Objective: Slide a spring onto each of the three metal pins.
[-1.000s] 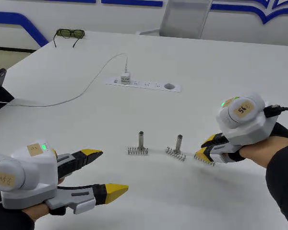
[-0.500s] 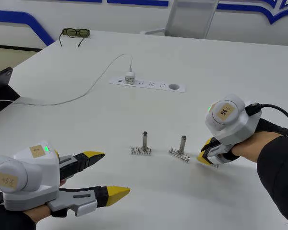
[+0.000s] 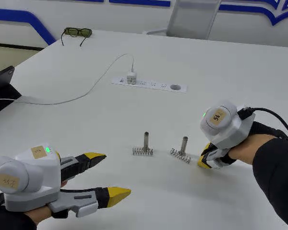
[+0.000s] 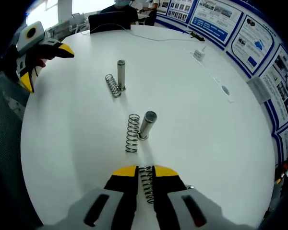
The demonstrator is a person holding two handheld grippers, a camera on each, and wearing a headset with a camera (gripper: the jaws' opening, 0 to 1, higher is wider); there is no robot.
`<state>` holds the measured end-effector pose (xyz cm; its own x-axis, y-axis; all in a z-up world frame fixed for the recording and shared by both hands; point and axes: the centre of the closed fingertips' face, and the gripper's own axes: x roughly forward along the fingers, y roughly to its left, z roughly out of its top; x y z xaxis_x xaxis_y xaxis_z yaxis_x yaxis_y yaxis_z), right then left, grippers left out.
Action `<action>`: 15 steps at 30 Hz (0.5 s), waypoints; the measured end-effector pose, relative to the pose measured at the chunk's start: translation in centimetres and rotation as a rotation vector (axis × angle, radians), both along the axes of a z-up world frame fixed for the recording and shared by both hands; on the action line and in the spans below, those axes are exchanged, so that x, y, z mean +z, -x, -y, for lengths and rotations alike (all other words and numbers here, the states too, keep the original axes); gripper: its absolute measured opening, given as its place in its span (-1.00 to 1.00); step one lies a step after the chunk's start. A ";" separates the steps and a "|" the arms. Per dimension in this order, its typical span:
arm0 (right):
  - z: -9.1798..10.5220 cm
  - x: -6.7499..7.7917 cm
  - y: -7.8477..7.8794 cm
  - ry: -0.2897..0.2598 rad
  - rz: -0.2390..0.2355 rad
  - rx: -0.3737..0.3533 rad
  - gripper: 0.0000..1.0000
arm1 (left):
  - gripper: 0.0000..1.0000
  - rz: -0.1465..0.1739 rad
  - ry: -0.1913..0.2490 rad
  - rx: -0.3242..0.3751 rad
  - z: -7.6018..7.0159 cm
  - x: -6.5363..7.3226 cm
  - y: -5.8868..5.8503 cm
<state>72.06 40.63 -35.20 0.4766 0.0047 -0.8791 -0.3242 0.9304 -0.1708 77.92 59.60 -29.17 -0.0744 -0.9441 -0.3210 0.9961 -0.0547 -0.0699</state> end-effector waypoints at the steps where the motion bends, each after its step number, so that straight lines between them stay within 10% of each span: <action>1: 0.0 0.0 0.0 0.001 0.000 0.000 -0.74 | 0.28 0.000 0.000 0.000 0.0 0.0 0.0; 15: -1.4 -0.1 1.0 -0.094 -0.017 -0.091 -0.76 | 0.27 -0.004 0.002 0.000 0.0 0.0 0.2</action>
